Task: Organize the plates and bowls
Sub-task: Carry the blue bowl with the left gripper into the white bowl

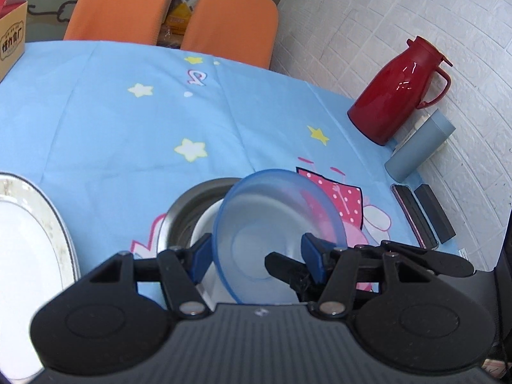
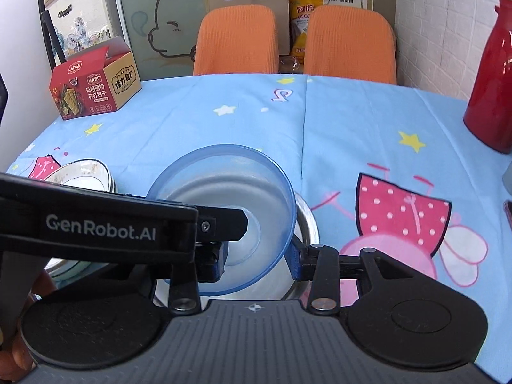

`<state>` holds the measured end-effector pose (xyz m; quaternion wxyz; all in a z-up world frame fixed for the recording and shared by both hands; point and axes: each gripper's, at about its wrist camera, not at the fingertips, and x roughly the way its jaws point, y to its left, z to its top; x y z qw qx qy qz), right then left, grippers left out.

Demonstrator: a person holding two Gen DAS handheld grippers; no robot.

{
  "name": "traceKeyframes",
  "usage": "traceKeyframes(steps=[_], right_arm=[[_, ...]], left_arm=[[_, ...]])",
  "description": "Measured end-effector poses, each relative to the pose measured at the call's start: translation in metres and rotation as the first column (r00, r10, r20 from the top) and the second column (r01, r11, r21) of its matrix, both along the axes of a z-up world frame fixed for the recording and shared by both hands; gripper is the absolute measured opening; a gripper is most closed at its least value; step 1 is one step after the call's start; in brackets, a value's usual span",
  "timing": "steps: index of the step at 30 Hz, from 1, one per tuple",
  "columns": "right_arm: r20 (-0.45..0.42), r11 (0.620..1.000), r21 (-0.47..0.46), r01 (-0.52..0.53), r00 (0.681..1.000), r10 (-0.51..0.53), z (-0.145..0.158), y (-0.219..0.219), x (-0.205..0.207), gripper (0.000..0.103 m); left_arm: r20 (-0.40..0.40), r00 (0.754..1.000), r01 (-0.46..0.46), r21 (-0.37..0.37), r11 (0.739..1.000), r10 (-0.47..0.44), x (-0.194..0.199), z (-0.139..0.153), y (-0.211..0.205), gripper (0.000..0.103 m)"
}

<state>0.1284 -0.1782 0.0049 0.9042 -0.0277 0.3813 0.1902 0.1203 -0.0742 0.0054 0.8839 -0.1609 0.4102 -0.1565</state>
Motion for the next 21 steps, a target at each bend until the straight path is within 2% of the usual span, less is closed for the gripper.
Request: traceKeyframes(steps=[5, 7, 8, 9, 10, 11, 12, 13, 16, 18, 21], right_arm=[[0.012, 0.999, 0.046, -0.004, 1.000, 0.004, -0.001, -0.009, -0.005, 0.066], [0.036, 0.998, 0.061, 0.001, 0.999, -0.003, 0.002, -0.015, -0.009, 0.068], [0.052, 0.997, 0.076, 0.005, 0.999, -0.009, 0.005, -0.018, -0.013, 0.069], [0.074, 0.997, 0.082, 0.018, 0.997, -0.024, 0.009, -0.021, -0.018, 0.076], [0.104, 0.996, 0.076, 0.035, 0.994, -0.042, 0.012, -0.024, -0.022, 0.083], [0.143, 0.996, 0.067, 0.054, 0.988, -0.063, 0.016, -0.027, -0.029, 0.087], [0.181, 0.995, 0.064, 0.072, 0.980, -0.083, 0.020, -0.030, -0.036, 0.099], [0.220, 0.994, 0.068, 0.091, 0.970, -0.104, 0.023, -0.033, -0.044, 0.103], [0.286, 0.985, 0.092, 0.145, 0.944, -0.166, 0.022, -0.037, -0.066, 0.103], [0.292, 0.979, 0.117, 0.166, 0.937, -0.193, 0.015, -0.037, -0.077, 0.103], [0.258, 0.971, 0.155, 0.181, 0.942, -0.217, 0.003, -0.037, -0.079, 0.103]], left_arm=[[0.007, 1.000, 0.001, -0.002, 1.000, -0.001, 0.002, -0.003, 0.003, 0.065], [0.015, 1.000, 0.010, -0.015, 1.000, -0.010, 0.002, 0.000, 0.005, 0.076], [0.022, 1.000, 0.012, -0.029, 1.000, -0.012, 0.000, 0.003, 0.006, 0.087], [0.033, 0.999, 0.005, -0.029, 1.000, -0.004, -0.002, 0.007, 0.008, 0.096], [0.051, 0.999, -0.010, -0.016, 1.000, 0.011, -0.006, 0.012, 0.009, 0.099], [0.090, 0.996, -0.024, 0.000, 1.000, 0.024, -0.011, 0.018, 0.011, 0.099], [0.125, 0.992, -0.027, 0.006, 1.000, 0.026, -0.015, 0.024, 0.013, 0.100], [0.149, 0.989, -0.027, 0.003, 1.000, 0.026, -0.019, 0.029, 0.016, 0.100], [0.217, 0.974, -0.058, -0.021, 0.998, 0.061, -0.033, 0.037, 0.027, 0.101], [0.244, 0.967, -0.082, 0.003, 0.997, 0.079, -0.040, 0.035, 0.030, 0.102], [0.237, 0.969, -0.087, 0.063, 0.994, 0.069, -0.039, 0.025, 0.031, 0.102]])
